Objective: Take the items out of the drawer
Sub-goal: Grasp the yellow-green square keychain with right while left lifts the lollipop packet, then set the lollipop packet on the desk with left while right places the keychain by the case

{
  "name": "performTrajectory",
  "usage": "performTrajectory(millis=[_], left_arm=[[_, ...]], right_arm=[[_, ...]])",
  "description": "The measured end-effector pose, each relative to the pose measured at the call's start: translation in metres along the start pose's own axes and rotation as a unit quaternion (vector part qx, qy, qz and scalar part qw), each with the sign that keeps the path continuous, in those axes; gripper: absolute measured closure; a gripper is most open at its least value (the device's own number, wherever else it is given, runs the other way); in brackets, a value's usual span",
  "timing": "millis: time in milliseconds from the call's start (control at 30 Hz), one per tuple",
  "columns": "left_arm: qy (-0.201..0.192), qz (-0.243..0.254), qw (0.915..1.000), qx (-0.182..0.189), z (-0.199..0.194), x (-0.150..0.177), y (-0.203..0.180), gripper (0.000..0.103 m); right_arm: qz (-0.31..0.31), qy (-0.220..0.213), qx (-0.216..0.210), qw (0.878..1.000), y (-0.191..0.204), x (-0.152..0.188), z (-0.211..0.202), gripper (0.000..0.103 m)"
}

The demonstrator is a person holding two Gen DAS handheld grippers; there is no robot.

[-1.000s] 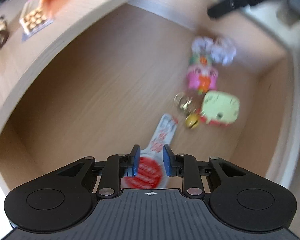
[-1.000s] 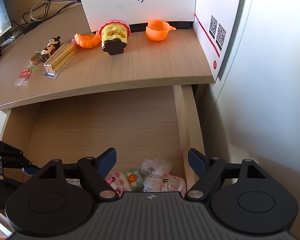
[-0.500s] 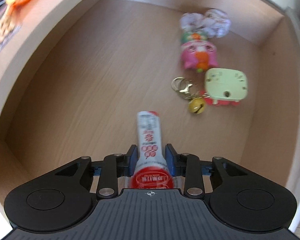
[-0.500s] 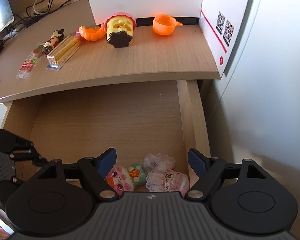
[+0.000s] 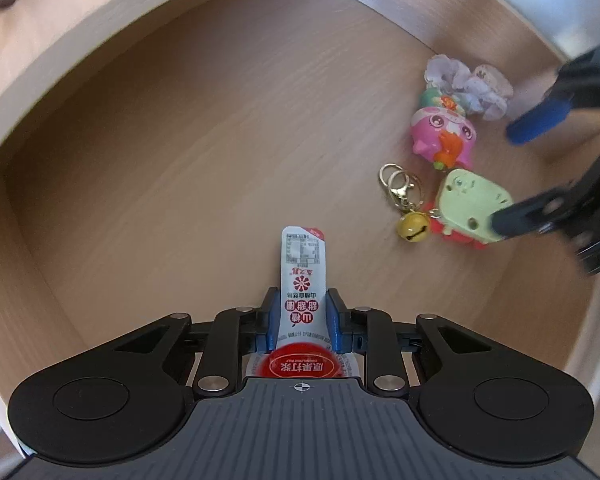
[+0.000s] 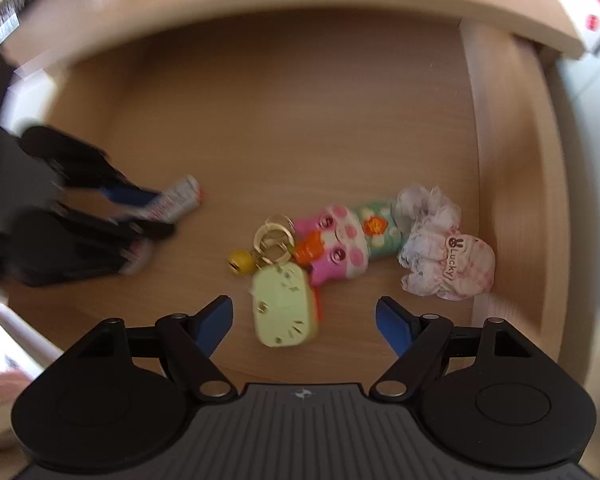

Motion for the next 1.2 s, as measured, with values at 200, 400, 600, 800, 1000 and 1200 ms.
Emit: performTrajectory(millis=[200,400,600,800,1000,1200], left_arm=[[-0.018,-0.033,0.9990,0.022,-0.026,0.013,0.000,0.076],[-0.048,-0.033,0.9982,0.015,-0.057,0.016,-0.005,0.076],[-0.141,-0.036,0.9894,-0.005,-0.125,0.004,-0.019,0.076],[-0.283,-0.058,0.9538,-0.082,-0.231,-0.044,0.008,0.076],[-0.316,-0.140,0.9272,-0.145,-0.269,-0.069,0.084,0.076],[-0.261,-0.277,0.9156,-0.131,-0.202,-0.055,0.178,0.076]], right_arm=[[-0.048,0.041,0.024,0.998,0.020,-0.001,0.026,0.060],[-0.079,0.006,0.026,0.996,0.037,0.009,0.010,0.065],[-0.032,-0.105,-0.009,0.994,0.029,0.003,-0.070,0.065],[0.028,-0.317,-0.035,0.947,0.003,-0.037,-0.228,0.065],[0.057,-0.439,-0.025,0.896,-0.016,-0.090,-0.322,0.065],[0.081,-0.416,-0.025,0.905,-0.033,-0.114,-0.304,0.065]])
Point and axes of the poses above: each gripper's, at about its wrist camera, not at the fingertips, and z roughly the way its jaws point, y to its left, x to its underside, the point moved 6 cm from there along z, roughly the way its jaws point, and after that the axes turned 4 degrees about z, right-handed, at the moved point
